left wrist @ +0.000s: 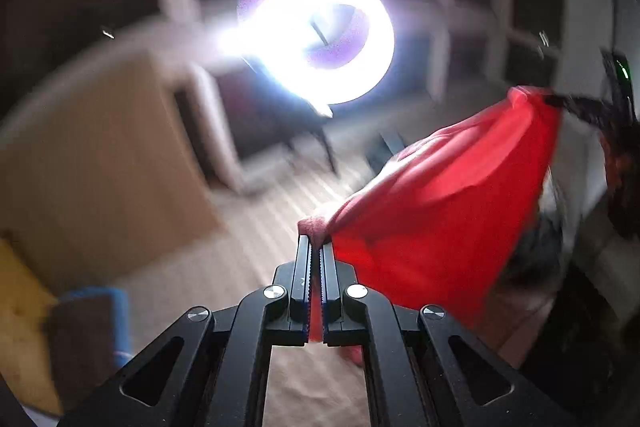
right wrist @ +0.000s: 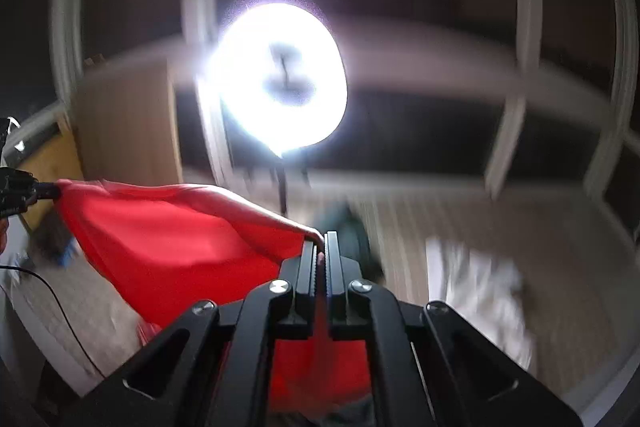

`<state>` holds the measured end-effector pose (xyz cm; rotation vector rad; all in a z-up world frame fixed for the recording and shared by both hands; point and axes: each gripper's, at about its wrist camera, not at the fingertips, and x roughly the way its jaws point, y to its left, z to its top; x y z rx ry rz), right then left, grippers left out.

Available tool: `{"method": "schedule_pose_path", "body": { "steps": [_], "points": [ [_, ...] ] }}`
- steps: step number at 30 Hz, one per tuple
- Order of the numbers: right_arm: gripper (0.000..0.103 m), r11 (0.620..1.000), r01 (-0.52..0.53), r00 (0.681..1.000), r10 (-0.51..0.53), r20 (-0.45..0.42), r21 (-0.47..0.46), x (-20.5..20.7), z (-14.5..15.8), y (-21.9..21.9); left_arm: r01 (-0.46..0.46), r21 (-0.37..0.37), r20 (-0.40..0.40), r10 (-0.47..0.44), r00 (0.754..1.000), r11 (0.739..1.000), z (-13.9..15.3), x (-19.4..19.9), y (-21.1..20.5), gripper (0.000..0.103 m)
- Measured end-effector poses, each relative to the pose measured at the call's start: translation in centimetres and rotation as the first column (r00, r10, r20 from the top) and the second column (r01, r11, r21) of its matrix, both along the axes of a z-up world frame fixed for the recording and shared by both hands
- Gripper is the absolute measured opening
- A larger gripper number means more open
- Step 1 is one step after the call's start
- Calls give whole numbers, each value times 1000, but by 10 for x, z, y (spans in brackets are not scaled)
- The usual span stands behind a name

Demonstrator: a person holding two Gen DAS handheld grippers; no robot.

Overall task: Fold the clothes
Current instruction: 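Lift the pink shirt with both grippers and stretch it between them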

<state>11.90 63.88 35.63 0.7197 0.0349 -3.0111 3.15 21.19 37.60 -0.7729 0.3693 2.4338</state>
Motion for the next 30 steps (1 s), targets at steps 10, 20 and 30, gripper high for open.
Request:
{"method": "schedule_pose_path", "body": {
  "steps": [10, 20, 30],
  "points": [
    [3, 986, -142, 911, 166, -377, 91, 81, 168, -88, -171, 56, -389, 179, 904, 984, 172, 104, -92, 3],
    [3, 980, -127, 870, 184, -457, 154, 88, 210, -127, -246, 4, -491, 216, 844, 969, 223, 111, -115, 3],
    [3, 976, -91, 980, 123, -157, 197, -115, 90, -166, -313, -184, -270, 258, 928, 932, 104, -86, -116, 3]
  ]
}}
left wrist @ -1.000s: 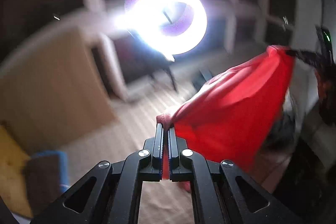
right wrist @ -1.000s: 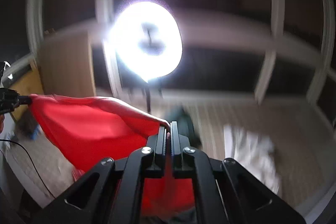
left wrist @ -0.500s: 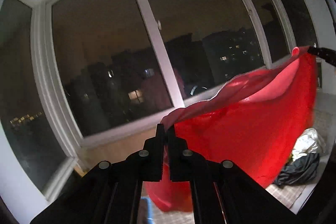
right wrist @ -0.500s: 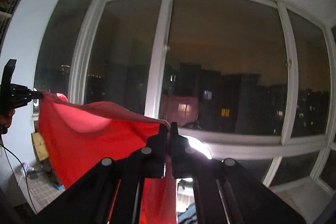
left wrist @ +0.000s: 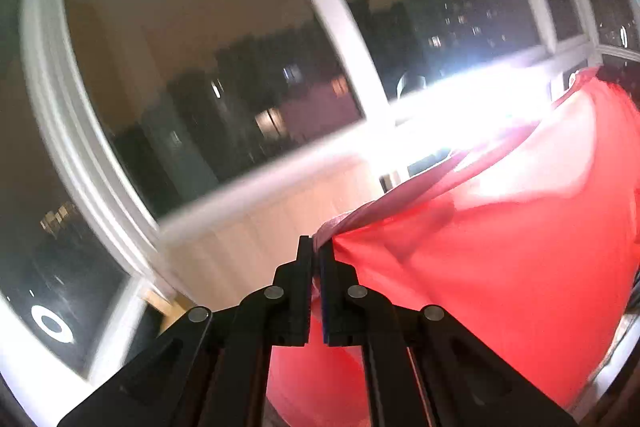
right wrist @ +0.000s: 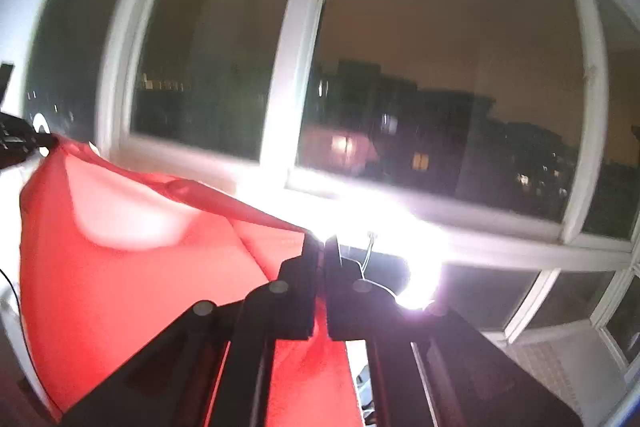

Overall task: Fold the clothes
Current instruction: 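Lift the pink shirt with both grippers and stretch it between them, then lower the pink shirt flat onto the rug and open both grippers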

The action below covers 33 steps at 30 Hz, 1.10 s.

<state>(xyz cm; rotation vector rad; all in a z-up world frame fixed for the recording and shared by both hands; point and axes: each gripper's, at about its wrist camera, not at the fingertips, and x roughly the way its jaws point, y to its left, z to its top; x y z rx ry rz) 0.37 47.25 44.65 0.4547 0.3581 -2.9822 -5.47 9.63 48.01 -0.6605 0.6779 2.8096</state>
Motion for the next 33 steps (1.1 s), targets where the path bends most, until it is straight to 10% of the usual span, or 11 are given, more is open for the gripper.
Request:
{"method": "schedule_pose_path", "body": {
  "steps": [7, 11, 16, 25, 33],
  "points": [
    [4, 990, 46, 957, -83, 278, 137, -161, -198, -53, -33, -75, 292, 53, 955, 997, -198, -149, 21, 7],
    [5, 981, 7, 859, -105, 500, 195, -201, -302, -72, -63, -86, 496, 98, 863, 994, -305, -190, 25, 8],
    [40, 997, 60, 849, -74, 523, 44, -147, -297, -32, -37, -11, 524, 37, 851, 999, -306, -169, -1, 10],
    [40, 966, 151, 821, -4, 572, -209, 19, -265, 52, 17, 191, 501, -112, 858, 981, -253, -51, -74, 17],
    [40, 952, 169, 744, 47, 667, -256, 160, -312, 56, -50, 184, 635, -79, 768, 982, -308, 94, -107, 18]
  ]
}}
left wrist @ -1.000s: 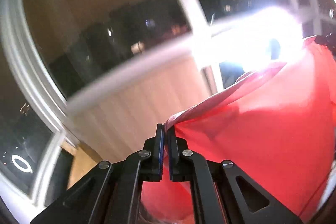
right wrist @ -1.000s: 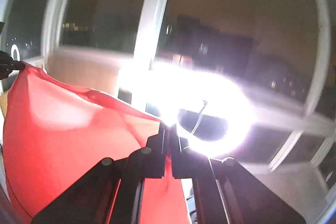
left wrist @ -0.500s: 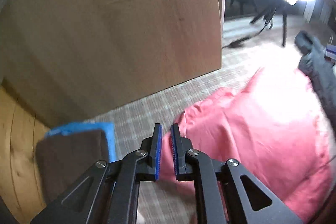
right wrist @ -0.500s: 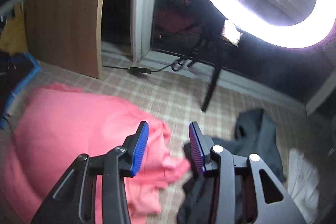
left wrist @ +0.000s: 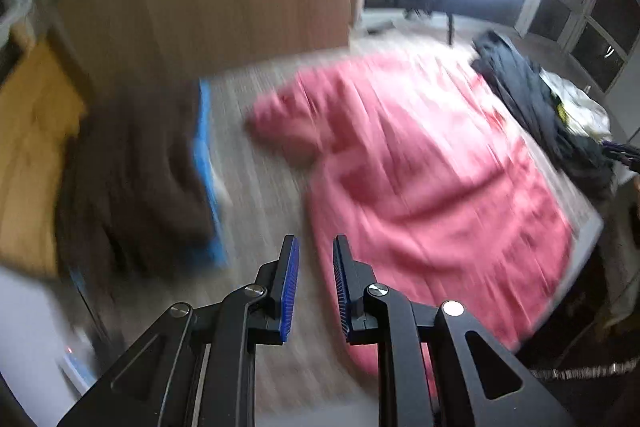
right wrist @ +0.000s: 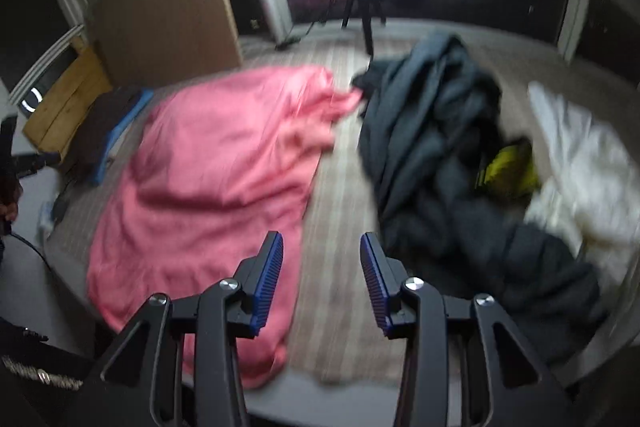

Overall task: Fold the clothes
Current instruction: 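Lower the pink shirt flat onto the rug and open both grippers, then grasp the shirt hem with the left gripper while the right gripper grasps the hem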

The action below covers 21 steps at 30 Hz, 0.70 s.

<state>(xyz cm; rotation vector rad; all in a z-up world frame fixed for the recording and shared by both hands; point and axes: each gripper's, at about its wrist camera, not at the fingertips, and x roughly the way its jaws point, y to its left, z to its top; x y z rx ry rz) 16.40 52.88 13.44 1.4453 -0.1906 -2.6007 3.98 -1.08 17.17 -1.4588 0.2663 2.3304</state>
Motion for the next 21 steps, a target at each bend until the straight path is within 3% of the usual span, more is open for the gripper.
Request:
{"method": "schedule_pose_path", "body": {
  "steps": [2, 5, 8, 10, 13, 21],
  "points": [
    [40, 999, -39, 998, 39, 42, -20, 20, -31, -7, -9, -9, 45, 9, 999, 1000, -22, 40, 0, 28],
    [40, 996, -89, 991, 90, 96, -19, 35, -77, -22, -16, 15, 130, 14, 991, 1000, -62, 86, 4, 28],
    [40, 991, -127, 983, 131, 126, -46, 44, -102, -33, -4, 7, 174, 3, 985, 1000, -94, 108, 15, 28],
    [40, 989, -140, 981, 146, 130, -53, 47, -109, -38, -3, -3, 175, 3, 985, 1000, -106, 115, 20, 28],
    [40, 984, -177, 979, 175, 105, 13, 57, -105, -46, 5, 14, 167, -7, 986, 1000, -114, 121, 26, 28],
    [43, 974, -228, 968, 227, 107, 2, 54, -104, -48, 89, 47, 193, -97, 976, 995, -121, 119, 55, 27]
  ]
}}
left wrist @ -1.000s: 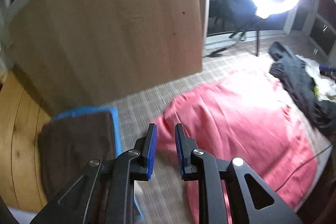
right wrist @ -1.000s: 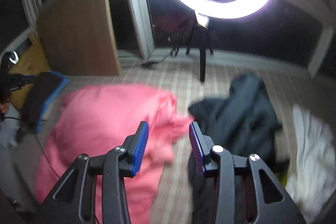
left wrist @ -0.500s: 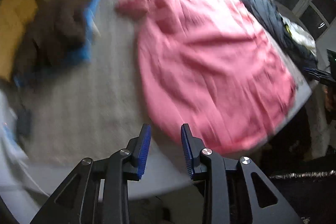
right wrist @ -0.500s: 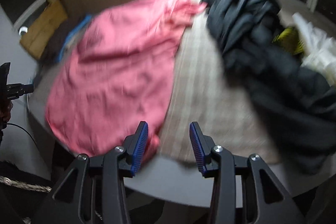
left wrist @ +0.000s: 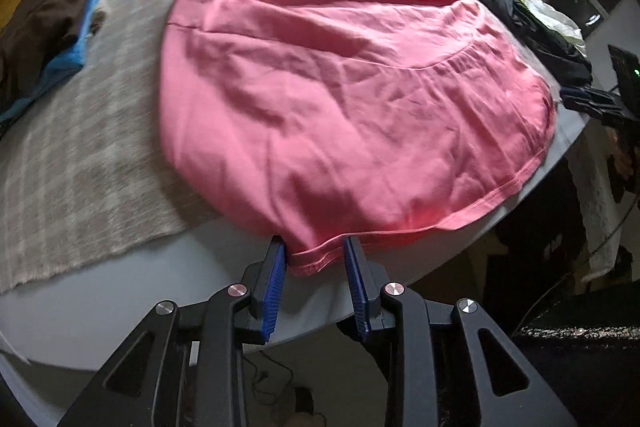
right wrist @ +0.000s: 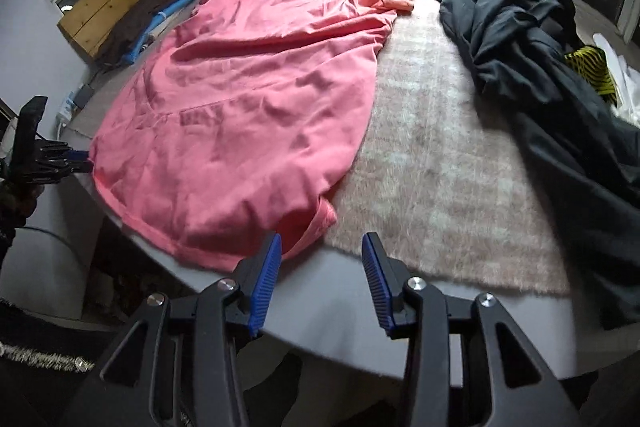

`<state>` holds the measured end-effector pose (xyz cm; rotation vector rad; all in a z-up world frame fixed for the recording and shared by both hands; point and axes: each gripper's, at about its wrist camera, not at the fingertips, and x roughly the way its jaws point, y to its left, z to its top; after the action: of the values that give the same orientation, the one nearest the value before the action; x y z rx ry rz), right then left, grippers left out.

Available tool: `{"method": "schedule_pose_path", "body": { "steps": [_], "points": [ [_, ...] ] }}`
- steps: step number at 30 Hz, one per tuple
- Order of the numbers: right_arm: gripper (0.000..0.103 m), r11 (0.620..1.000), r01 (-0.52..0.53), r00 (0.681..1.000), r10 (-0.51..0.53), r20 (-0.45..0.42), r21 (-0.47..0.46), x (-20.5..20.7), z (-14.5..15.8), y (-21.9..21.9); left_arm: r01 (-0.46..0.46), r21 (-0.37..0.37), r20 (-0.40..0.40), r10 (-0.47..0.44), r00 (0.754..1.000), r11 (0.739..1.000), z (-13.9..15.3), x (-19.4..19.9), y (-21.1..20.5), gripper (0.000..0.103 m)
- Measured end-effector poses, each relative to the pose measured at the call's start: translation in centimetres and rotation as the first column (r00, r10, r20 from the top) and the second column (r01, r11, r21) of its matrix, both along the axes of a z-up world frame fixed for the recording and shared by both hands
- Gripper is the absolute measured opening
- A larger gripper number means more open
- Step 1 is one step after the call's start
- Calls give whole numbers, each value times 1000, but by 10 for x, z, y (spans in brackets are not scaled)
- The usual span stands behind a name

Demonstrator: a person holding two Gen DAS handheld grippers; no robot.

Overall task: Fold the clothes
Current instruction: 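Grasp the shirt hem with the left gripper while the right gripper grasps the hem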

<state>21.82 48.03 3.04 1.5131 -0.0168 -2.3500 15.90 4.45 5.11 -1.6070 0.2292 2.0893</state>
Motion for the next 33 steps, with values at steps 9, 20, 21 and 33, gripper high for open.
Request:
{"method": "schedule_pose_path", "body": {
  "steps": [9, 20, 21, 33],
  "points": [
    [4, 991, -85, 995, 90, 41, -106, -11, -7, -24, -6, 20, -29, 7, 1000, 1000, 22, 0, -5, 3],
    [4, 916, 111, 985, -154, -82, -386, -31, 74, 23, -29, 3, -145, 29, 989, 1000, 84, -66, -12, 3],
    [4, 921, 129, 982, -169, -80, -367, -47, 70, 22, -26, -2, -141, 25, 990, 1000, 78, -86, -7, 7],
    [10, 954, 212, 976, -198, 87, -213, -115, 17, 28, -31, -2, -37, 31, 999, 1000, 48, -112, -11, 25]
  ]
}}
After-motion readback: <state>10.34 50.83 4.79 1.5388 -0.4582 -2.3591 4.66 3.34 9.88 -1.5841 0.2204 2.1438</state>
